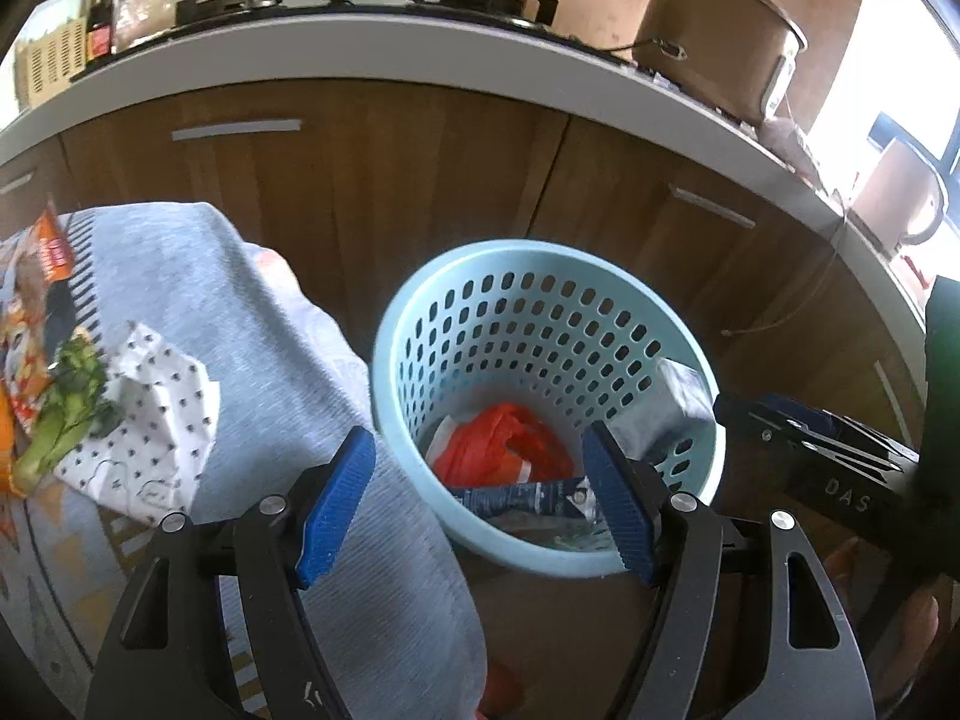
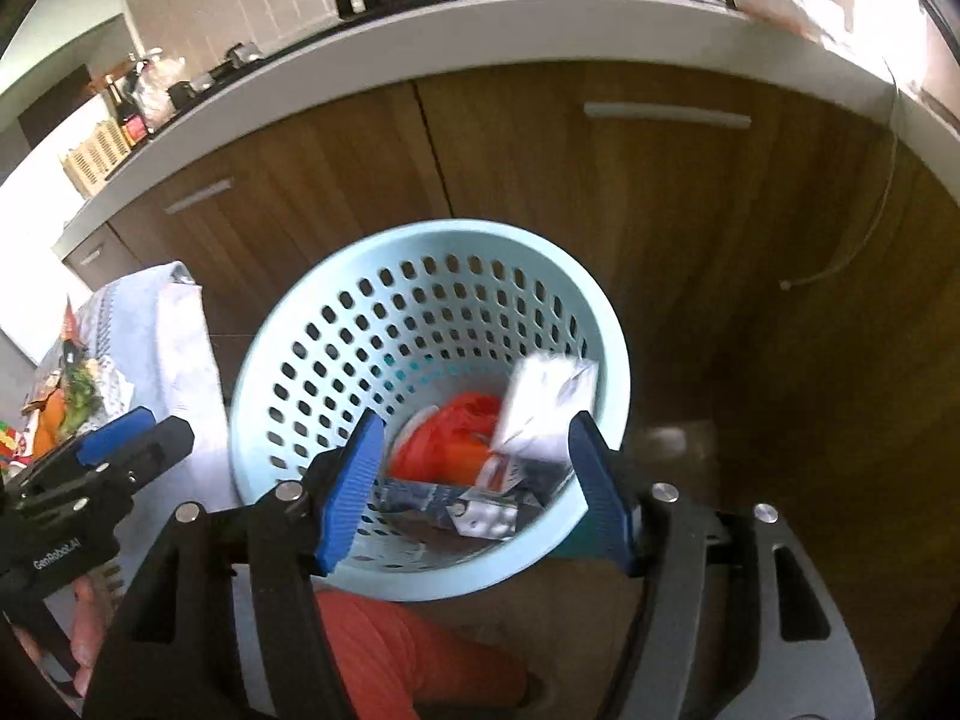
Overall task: Collect trash
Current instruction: 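Move both tools back from the basket to the table items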
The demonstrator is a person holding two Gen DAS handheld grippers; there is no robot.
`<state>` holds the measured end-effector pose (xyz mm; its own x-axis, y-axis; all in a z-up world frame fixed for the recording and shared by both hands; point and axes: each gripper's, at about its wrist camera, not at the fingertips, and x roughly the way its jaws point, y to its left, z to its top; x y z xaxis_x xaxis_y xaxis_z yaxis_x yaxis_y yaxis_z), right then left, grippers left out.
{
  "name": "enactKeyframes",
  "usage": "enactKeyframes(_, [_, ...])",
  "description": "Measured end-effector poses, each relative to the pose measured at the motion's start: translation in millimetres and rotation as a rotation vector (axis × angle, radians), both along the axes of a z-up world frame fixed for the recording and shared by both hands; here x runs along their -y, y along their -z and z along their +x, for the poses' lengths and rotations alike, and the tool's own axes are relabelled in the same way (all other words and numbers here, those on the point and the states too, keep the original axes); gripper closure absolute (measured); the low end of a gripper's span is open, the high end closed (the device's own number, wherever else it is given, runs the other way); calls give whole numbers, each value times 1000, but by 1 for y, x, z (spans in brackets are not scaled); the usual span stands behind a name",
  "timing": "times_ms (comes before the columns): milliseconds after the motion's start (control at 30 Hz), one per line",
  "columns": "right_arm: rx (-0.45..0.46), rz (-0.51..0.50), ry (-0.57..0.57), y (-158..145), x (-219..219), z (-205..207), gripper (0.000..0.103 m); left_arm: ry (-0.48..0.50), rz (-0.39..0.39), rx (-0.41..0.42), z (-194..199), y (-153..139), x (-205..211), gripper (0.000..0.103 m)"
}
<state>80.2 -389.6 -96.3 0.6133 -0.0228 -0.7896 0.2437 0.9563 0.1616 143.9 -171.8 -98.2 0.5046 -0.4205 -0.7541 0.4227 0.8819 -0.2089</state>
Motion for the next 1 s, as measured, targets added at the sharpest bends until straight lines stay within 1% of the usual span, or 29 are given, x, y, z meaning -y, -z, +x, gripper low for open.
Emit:
enactKeyframes(300, [24, -29, -68, -10, -36, 0, 43, -73, -47, 44, -18, -19, -48, 33])
enactKeyframes(567, [92, -45, -172, -31, -89, -1, 43, -190, -91, 85, -37, -41, -114, 33])
enactKeyframes(700, [128, -36, -251, -39, -125, -1, 50, -268, -88, 121, -48, -53, -152, 33])
enactKeyframes(767, [143, -36, -292, -43, -143, 1, 56, -322, -73, 142, -55, -59, -176, 33])
enactKeyframes(833, [156, -38, -345, -46, -166, 3, 65, -378, -62, 157, -61, -64, -201, 33])
enactKeyframes(867, [161, -40, -377, -47, -179, 5, 67, -414, -55, 163, -63, -67, -215, 33])
enactKeyframes(1000, [175, -51, -467, -48, -222, 13, 68, -530, -43, 154, -66, -71, -265, 33])
